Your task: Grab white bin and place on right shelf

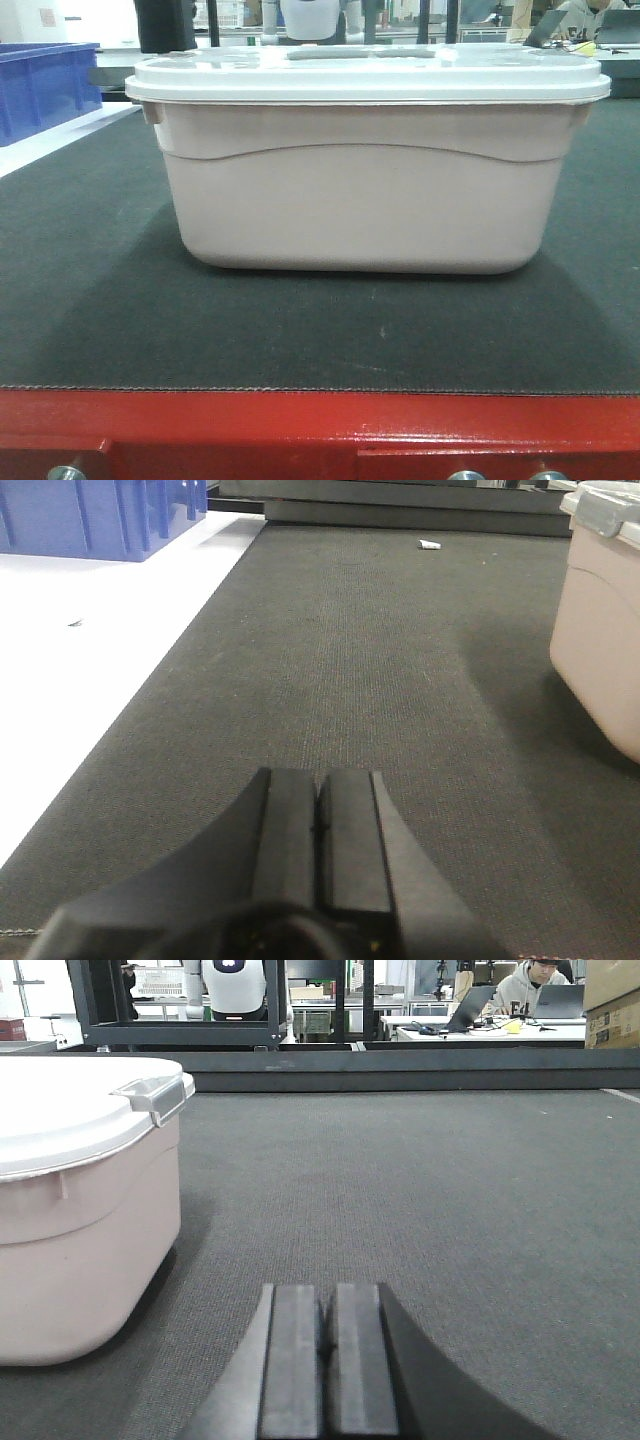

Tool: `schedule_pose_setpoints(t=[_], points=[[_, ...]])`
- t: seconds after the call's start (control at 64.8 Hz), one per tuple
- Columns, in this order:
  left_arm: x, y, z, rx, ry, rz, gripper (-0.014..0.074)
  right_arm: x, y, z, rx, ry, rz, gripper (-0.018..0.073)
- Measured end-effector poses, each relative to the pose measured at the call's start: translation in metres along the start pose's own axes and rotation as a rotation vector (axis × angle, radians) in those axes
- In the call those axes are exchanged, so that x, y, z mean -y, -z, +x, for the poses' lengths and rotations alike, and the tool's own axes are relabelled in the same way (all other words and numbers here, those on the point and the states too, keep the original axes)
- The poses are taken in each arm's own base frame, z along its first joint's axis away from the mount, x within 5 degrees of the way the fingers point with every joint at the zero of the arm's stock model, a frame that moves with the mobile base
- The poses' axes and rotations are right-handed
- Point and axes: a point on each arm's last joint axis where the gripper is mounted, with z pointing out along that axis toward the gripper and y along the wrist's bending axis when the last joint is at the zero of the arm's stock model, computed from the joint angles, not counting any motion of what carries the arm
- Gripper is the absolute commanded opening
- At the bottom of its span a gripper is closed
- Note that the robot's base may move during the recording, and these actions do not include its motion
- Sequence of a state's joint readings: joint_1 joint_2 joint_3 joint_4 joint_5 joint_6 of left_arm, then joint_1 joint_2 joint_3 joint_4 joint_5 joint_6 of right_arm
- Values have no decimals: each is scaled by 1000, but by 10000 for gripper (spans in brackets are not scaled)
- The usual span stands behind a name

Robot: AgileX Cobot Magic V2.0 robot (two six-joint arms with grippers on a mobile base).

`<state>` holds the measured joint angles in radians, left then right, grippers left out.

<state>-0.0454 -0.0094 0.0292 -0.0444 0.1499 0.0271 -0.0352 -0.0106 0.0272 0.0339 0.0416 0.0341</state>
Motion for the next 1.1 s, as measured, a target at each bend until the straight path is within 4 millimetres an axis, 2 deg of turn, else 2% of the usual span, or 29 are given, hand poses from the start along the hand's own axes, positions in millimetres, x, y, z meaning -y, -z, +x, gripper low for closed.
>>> schedule_pose_setpoints(t=[0.556,0.973,1.05,1.096], points=[[0,0,-1,9,2,0,-118,0,0,0,0,0,0,68],[-1,2,-20,221,10,-5,-118,0,0,-2,18,0,-1,68],[0,5,-34,244,1,-5,-118,0,0,-4,41,0,-1,68],[0,8,-55,263,-33,-7,-116,-1,1,-10,61,0,-3,68]])
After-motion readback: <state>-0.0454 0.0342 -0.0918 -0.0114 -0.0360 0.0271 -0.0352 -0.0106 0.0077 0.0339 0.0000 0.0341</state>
